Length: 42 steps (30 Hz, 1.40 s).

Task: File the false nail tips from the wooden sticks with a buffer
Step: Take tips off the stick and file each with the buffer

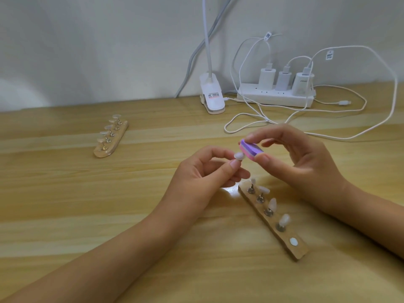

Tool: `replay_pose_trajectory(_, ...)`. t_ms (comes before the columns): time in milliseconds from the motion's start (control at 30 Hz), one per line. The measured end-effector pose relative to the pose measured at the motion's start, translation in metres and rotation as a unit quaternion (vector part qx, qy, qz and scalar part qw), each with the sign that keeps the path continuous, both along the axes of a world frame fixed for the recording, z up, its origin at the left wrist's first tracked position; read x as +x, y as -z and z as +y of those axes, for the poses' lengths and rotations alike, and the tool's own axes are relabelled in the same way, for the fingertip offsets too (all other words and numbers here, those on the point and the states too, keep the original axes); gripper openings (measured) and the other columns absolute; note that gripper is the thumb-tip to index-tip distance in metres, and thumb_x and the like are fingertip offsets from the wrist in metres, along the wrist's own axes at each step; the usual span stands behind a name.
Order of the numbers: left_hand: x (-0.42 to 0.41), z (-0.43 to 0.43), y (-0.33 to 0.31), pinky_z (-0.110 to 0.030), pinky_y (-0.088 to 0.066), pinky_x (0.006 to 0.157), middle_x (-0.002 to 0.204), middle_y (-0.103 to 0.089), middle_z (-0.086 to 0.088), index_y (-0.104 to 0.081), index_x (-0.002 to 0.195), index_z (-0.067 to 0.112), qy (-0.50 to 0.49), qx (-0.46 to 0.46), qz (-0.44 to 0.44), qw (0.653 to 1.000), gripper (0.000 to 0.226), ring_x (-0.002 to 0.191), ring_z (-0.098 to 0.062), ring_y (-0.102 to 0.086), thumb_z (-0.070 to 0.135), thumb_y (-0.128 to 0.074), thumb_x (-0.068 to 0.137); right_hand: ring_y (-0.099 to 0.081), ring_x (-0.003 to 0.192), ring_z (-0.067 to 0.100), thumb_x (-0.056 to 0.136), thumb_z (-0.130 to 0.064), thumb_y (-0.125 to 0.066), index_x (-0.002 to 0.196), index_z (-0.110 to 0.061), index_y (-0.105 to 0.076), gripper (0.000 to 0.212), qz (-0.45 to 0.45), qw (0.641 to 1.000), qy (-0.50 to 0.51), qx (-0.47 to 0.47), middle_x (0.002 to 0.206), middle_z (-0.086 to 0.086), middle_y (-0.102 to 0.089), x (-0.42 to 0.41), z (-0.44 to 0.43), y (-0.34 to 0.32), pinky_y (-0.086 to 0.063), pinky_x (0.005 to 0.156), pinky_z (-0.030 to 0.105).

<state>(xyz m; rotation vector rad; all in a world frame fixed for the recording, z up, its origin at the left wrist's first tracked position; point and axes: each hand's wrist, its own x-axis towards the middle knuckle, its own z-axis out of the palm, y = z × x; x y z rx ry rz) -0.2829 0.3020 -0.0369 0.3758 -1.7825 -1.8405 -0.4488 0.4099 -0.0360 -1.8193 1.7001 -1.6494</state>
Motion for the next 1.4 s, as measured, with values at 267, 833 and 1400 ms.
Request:
replay_pose_trajectory(267, 0.000, -0.001, 0.004, -0.014, -0.050, 0.073, 0.076, -0.073, 0.002, -0.073, 0.098, 0.017, 0.001, -0.071, -0.012, 0.997, 0.014, 0.077, -0.005, -0.068, 0.015, -0.060, 0.093, -0.062, 0.107, 0.020, 0.086, -0.026, -0.070, 0.110, -0.016, -0.067, 0.026, 0.044, 0.999, 0.021, 0.007, 0.110, 0.002, -0.069, 0.001, 0.001, -0.001, -0.047, 0.090, 0.035)
replay_pose_trajectory(833, 0.001, -0.003, 0.005, -0.016, -0.052, 0.075, 0.082, -0.076, 0.000, -0.075, 0.090, 0.022, -0.015, -0.064, -0.011, 0.998, 0.013, 0.084, -0.010, -0.072, 0.030, -0.068, 0.082, -0.062, 0.111, 0.016, 0.082, -0.035, -0.074, 0.109, -0.026, -0.064, 0.030, 0.036, 0.999, 0.020, 0.002, 0.113, -0.005, -0.068, 0.009, 0.000, -0.002, -0.046, 0.094, 0.030)
replay_pose_trajectory(1400, -0.001, -0.003, 0.006, -0.022, -0.054, 0.079, 0.079, -0.074, 0.001, -0.071, 0.080, 0.021, -0.019, -0.055, -0.006, 0.998, 0.011, 0.081, -0.009, -0.070, 0.032, -0.069, 0.078, -0.060, 0.117, 0.018, 0.084, -0.032, -0.072, 0.113, -0.019, -0.063, 0.033, 0.114, 0.993, 0.016, -0.024, 0.117, -0.002, -0.066, 0.011, 0.002, -0.001, -0.044, 0.101, 0.039)
